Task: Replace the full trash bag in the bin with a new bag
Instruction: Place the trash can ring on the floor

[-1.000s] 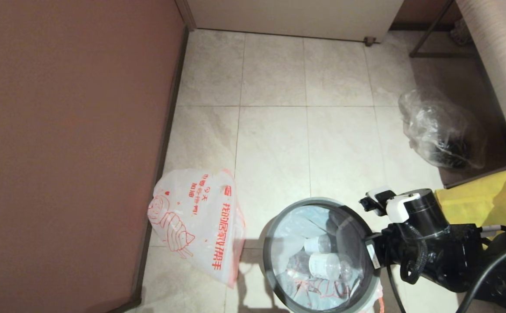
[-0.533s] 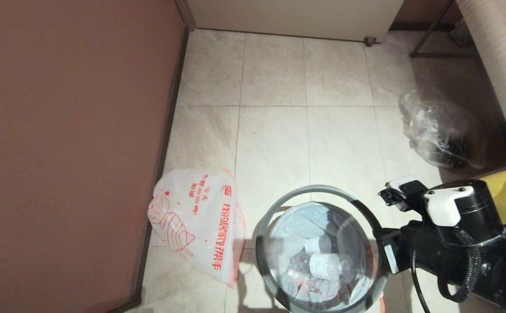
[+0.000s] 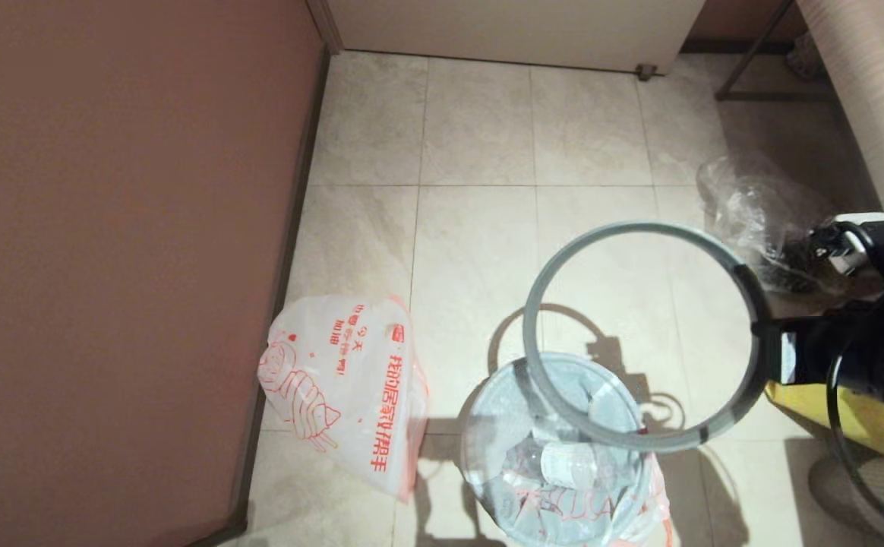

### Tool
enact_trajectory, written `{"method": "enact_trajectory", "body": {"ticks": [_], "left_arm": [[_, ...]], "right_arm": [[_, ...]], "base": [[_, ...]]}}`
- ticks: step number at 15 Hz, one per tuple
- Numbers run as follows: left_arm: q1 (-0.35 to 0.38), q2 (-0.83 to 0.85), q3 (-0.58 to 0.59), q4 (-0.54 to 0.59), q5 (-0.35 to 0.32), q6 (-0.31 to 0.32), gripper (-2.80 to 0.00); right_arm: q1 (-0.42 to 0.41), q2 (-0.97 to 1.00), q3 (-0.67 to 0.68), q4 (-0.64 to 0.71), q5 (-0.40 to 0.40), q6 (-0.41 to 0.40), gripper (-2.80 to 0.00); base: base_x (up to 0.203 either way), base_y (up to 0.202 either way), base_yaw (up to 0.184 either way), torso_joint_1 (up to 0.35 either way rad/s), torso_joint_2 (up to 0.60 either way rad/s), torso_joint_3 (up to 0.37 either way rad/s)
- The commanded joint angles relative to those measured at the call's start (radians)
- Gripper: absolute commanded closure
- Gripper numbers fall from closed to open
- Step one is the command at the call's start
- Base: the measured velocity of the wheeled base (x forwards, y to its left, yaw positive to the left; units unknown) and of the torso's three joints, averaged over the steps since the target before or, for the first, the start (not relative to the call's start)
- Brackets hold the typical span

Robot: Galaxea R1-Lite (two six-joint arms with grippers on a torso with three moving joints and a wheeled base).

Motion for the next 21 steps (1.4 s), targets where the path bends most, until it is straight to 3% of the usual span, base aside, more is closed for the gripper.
{"method": "enact_trajectory", "body": {"ticks": [1, 4, 8, 12, 14, 19, 20, 21], "left_arm": [[0.0, 0.0, 0.0, -0.001, 0.0, 0.0, 0.0], [0.0, 0.0, 0.0, -0.001, 0.0, 0.0, 0.0], [0.0, 0.0, 0.0, -0.001, 0.0, 0.0, 0.0], [0.0, 0.0, 0.0, -0.001, 0.0, 0.0, 0.0], [0.0, 0.0, 0.0, -0.001, 0.0, 0.0, 0.0], [0.0, 0.0, 0.0, -0.001, 0.0, 0.0, 0.0], [0.0, 0.0, 0.0, -0.001, 0.0, 0.0, 0.0], [0.0, 0.0, 0.0, -0.001, 0.0, 0.0, 0.0]], "right_arm": [[-0.131, 0.075, -0.047, 0.002, 0.015, -0.004, 0.0], [-0.328, 0.265, -0.115, 0.002, 0.087, -0.074, 0.0], [-0.462, 0.531, -0.205, -0.054, 0.137, -0.158, 0.0], [-0.599, 0.753, -0.396, -0.087, 0.179, -0.225, 0.0], [-0.632, 0.816, -0.427, -0.09, 0.185, -0.278, 0.0], [-0.586, 0.956, -0.417, -0.106, 0.18, -0.315, 0.0], [-0.58, 0.953, -0.411, -0.12, 0.181, -0.309, -2.8], [-0.577, 0.938, -0.399, -0.127, 0.181, -0.303, -2.8]], "base": [[0.0, 0.0, 0.0, 0.0, 0.0, 0.0], [0.0, 0.0, 0.0, 0.0, 0.0, 0.0], [0.0, 0.0, 0.0, 0.0, 0.0, 0.0], [0.0, 0.0, 0.0, 0.0, 0.0, 0.0], [0.0, 0.0, 0.0, 0.0, 0.0, 0.0], [0.0, 0.0, 0.0, 0.0, 0.0, 0.0], [0.0, 0.0, 0.0, 0.0, 0.0, 0.0], [0.0, 0.0, 0.0, 0.0, 0.0, 0.0]]}}
